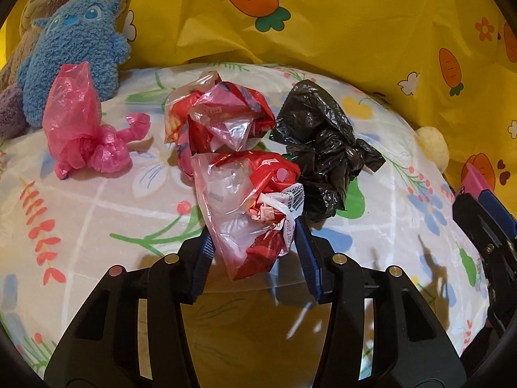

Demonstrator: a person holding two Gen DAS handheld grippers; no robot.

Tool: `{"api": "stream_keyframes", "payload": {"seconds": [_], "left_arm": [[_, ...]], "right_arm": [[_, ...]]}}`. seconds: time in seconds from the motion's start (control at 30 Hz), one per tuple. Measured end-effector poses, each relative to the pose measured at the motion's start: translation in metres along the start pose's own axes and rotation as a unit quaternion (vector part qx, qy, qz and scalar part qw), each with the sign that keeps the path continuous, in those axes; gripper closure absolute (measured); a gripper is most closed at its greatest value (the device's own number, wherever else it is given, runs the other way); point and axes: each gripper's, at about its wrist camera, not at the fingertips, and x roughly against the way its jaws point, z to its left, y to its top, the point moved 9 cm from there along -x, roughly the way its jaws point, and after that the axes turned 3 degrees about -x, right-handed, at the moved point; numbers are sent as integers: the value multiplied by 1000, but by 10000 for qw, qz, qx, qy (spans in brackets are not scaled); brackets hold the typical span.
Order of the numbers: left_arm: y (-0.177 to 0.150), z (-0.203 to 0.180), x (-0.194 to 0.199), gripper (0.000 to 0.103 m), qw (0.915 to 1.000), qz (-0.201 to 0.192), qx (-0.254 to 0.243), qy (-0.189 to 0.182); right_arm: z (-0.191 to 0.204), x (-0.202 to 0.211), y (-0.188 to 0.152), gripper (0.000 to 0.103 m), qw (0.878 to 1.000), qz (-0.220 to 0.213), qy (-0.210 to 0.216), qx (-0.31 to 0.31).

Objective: Collect trash
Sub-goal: 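Grasp the red-and-clear wrapper with the left tool while the right tool reaches the black bag, then close the right tool on the black plastic bag and lift it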

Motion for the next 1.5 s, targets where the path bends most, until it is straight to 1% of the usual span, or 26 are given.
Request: {"api": "stream_keyframes", "payload": {"seconds": [0.1, 0.17, 0.23, 0.3, 0.4, 0.43, 0.5, 0.57, 0.67, 0.73, 0.8, 0.93, 1.03, 1.07, 1.1, 1.17, 1.3, 1.33, 1.5], "left_arm": [[-1, -2, 9, 61, 9998, -108, -136, -2], [1, -5, 20, 62, 9994, -269, -144, -157], [7, -2, 33, 62, 9984, -479, -31, -293], [12, 6, 44, 62, 9974, -683, 69, -221], [19, 20, 61, 62, 9936, -1003, 441, -289], [22, 26, 66, 62, 9919, -1117, 561, -228], [25, 38, 74, 62, 9889, -1298, 728, 13], [27, 45, 77, 62, 9870, -1373, 833, 103], [27, 46, 76, 62, 9877, -1339, 789, 187], [26, 42, 75, 62, 9887, -1310, 701, 181], [25, 38, 73, 62, 9895, -1286, 653, 124], [23, 34, 72, 62, 9899, -1278, 610, 40], [22, 31, 70, 62, 9905, -1247, 573, 4], [22, 30, 69, 62, 9907, -1241, 565, -3], [21, 30, 68, 62, 9908, -1232, 558, -10], [20, 28, 67, 62, 9911, -1216, 536, -25], [20, 24, 66, 62, 9914, -1221, 462, -46], [20, 23, 66, 62, 9915, -1220, 439, -57], [20, 17, 65, 62, 9917, -1244, 297, -102]], "right_arm": [[6, -9, 3, 23, 10000, 63, 47, -15], [8, -15, 4, 23, 9999, 116, 53, -33], [11, -23, 4, 23, 9998, 185, 64, -43], [15, -30, 4, 23, 9997, 218, 55, -14], [21, -42, 5, 23, 9995, 315, 89, -10], [23, -46, 6, 23, 9994, 342, 97, -11], [28, -57, 7, 23, 9991, 416, 96, -21], [33, -67, 6, 24, 9985, 531, 145, -54], [40, -81, 6, 26, 9977, 662, 150, -42], [41, -90, 5, 27, 9973, 732, 93, -29], [41, -94, 4, 31, 9968, 792, 82, -55], [39, -108, -2, 41, 9943, 1058, 52, -111], [40, -114, -8, 55, 9920, 1243, 182, -152], [40, -115, -9, 57, 9914, 1286, 186, -151], [40, -116, -10, 59, 9914, 1291, 183, -140], [39, -116, -12, 69, 9910, 1324, 174, -111], [36, -115, -14, 82, 9910, 1327, 166, -82], [34, -114, -14, 99, 9911, 1320, 177, -88], [20, -99, -10, 99, 9929, 1163, 191, -179]]}}
